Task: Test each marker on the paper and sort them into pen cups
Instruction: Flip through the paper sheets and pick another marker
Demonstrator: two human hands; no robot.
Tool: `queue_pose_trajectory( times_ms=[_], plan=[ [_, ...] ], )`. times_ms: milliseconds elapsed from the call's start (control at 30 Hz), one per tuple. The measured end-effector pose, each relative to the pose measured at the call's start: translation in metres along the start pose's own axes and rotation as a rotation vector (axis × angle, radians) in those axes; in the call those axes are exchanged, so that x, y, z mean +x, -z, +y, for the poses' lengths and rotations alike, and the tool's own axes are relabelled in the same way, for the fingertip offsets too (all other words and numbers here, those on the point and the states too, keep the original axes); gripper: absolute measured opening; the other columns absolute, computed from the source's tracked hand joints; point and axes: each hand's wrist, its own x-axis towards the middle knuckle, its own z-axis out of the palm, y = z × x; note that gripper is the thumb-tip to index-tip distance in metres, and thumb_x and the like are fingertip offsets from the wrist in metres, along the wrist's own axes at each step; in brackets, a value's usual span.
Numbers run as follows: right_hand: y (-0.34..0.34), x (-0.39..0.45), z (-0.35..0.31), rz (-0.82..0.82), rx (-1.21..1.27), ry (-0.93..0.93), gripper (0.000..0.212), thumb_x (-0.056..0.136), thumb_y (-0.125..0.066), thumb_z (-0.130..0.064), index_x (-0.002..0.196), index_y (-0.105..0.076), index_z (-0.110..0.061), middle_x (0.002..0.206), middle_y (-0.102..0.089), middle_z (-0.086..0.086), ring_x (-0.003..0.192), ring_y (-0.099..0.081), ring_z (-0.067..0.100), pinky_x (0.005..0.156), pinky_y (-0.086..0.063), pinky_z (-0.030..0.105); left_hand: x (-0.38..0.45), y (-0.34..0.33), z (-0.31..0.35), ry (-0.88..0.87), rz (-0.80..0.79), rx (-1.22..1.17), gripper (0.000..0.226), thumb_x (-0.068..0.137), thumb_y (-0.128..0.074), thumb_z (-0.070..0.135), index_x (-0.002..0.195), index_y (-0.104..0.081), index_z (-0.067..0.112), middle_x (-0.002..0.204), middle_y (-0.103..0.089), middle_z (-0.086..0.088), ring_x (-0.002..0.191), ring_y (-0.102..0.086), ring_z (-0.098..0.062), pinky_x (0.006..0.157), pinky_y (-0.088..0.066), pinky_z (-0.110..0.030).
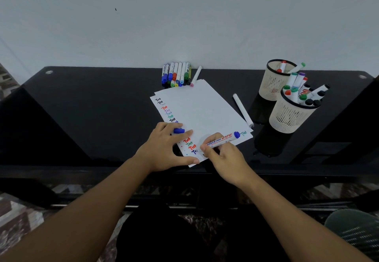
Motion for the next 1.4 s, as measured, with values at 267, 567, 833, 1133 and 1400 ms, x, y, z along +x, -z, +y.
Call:
queue_pose_trajectory(
  times_ms=[267, 567, 833, 1133, 1400],
  plan=[
    [0.000, 0.000, 0.000, 0.050, 0.022, 0.023, 0.012, 0.105, -0.056, -0.041, 0.111, -0.059, -0.032, 0.100, -0.067, -0.016, 0.096, -0.064, 0.005, 0.079, -0.056, 0.029, -0.001, -0.001, 0.001, 0.008, 0.004, -0.012, 0.102, 0.065, -0.036, 0.101, 0.151, -0.038, 0.047, 0.158, -0.024, 0.020, 0.141, -0.015, -0.010, 0.117, -0.034, -0.048],
    [0.003, -0.002, -0.002, 0.023, 0.001, -0.015, 0.017, 0.104, -0.055, -0.043, 0.109, -0.060, -0.028, 0.098, -0.068, -0.013, 0.092, -0.067, 0.013, 0.080, -0.059, 0.035, -0.001, -0.003, 0.001, 0.007, 0.000, -0.011, 0.100, 0.066, -0.038, 0.100, 0.151, -0.038, 0.048, 0.157, -0.024, 0.021, 0.140, -0.015, -0.009, 0.117, -0.034, -0.049],
    [-0.001, -0.002, -0.007, 0.038, -0.018, -0.036, 0.027, 0.104, -0.054, -0.046, 0.107, -0.065, -0.021, 0.098, -0.072, -0.004, 0.092, -0.068, 0.017, 0.082, -0.059, 0.045, -0.001, 0.001, 0.001, 0.015, -0.011, -0.017, 0.100, 0.066, -0.039, 0.100, 0.151, -0.038, 0.048, 0.158, -0.023, 0.021, 0.141, -0.014, -0.009, 0.118, -0.033, -0.048],
    [0.003, -0.004, -0.009, 0.041, 0.020, -0.004, 0.012, 0.105, -0.054, -0.044, 0.097, -0.055, -0.035, 0.096, -0.070, -0.010, 0.091, -0.068, 0.013, 0.083, -0.059, 0.040, -0.001, 0.002, 0.001, 0.015, -0.023, -0.015, 0.099, 0.067, -0.040, 0.099, 0.152, -0.037, 0.048, 0.158, -0.023, 0.020, 0.140, -0.014, -0.009, 0.118, -0.032, -0.049],
    [0.002, -0.005, -0.005, 0.101, 0.152, 0.032, 0.007, 0.104, -0.058, -0.041, 0.106, -0.058, -0.034, 0.088, -0.071, -0.009, 0.090, -0.068, 0.005, 0.080, -0.058, 0.035, -0.005, 0.002, 0.001, 0.005, -0.001, -0.066, 0.094, 0.068, -0.052, 0.094, 0.151, -0.026, 0.059, 0.157, -0.025, 0.019, 0.139, -0.016, -0.010, 0.117, -0.033, -0.045]
  ],
)
